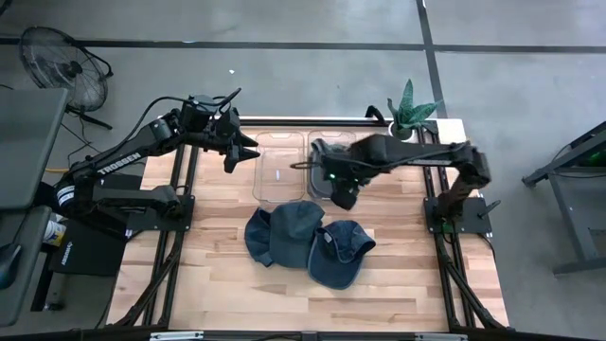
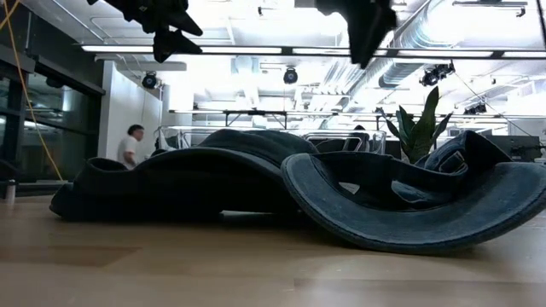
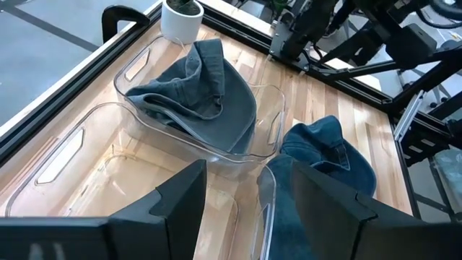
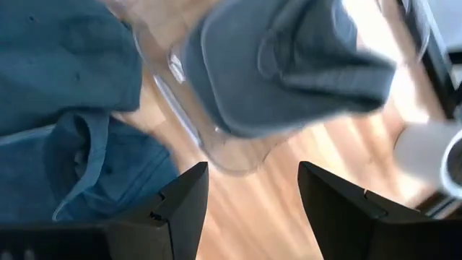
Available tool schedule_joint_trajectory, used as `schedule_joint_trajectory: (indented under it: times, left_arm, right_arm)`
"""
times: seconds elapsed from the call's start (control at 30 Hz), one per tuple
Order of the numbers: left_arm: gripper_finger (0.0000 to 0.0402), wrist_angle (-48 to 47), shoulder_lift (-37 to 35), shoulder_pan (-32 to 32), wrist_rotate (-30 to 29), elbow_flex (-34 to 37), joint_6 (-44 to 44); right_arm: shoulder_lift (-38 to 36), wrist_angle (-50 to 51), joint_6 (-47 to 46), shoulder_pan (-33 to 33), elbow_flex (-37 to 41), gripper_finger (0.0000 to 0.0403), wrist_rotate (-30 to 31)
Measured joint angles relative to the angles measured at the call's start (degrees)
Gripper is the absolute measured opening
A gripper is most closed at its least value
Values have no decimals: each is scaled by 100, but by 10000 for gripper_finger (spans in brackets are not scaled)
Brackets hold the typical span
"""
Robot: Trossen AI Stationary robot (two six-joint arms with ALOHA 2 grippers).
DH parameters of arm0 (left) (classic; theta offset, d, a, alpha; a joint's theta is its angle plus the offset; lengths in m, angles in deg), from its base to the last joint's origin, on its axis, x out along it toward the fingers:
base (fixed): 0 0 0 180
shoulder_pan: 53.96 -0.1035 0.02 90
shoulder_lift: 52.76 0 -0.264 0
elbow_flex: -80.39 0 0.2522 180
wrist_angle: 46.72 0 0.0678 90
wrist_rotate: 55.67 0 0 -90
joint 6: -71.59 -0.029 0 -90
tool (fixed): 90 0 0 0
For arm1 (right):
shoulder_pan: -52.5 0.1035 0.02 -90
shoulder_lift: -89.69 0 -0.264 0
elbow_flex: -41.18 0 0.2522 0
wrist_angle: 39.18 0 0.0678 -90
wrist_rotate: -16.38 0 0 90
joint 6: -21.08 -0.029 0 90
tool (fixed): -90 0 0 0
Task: Pick & Place hat
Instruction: Put the right blue cap into the left transparent bin
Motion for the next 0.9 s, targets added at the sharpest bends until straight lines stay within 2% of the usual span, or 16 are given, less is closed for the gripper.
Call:
schedule_joint_trajectory:
  times: [0.17, 0.3, 0.47, 0.73, 0.9]
  left_arm:
    - [199, -22, -9, -1, 10, 0, -133]
    - [199, 32, -13, 0, 17, 27, -154]
    - [199, 463, -204, -2, 145, 553, -84]
    - [199, 1595, -796, -2, 333, 1646, 641]
    - [199, 1687, -1053, -2, 343, 1947, 771]
  right_arm:
    - [-814, -570, -965, 255, 1138, 209, -69]
    - [-1479, -1011, -1800, 463, 1945, 209, -383]
    - [-2125, -1645, -2975, 742, 2936, 209, -813]
    - [-2592, -2819, -4182, 1029, 4258, 209, -1450]
    - [-2637, -3126, -4464, 1069, 4688, 209, -1600]
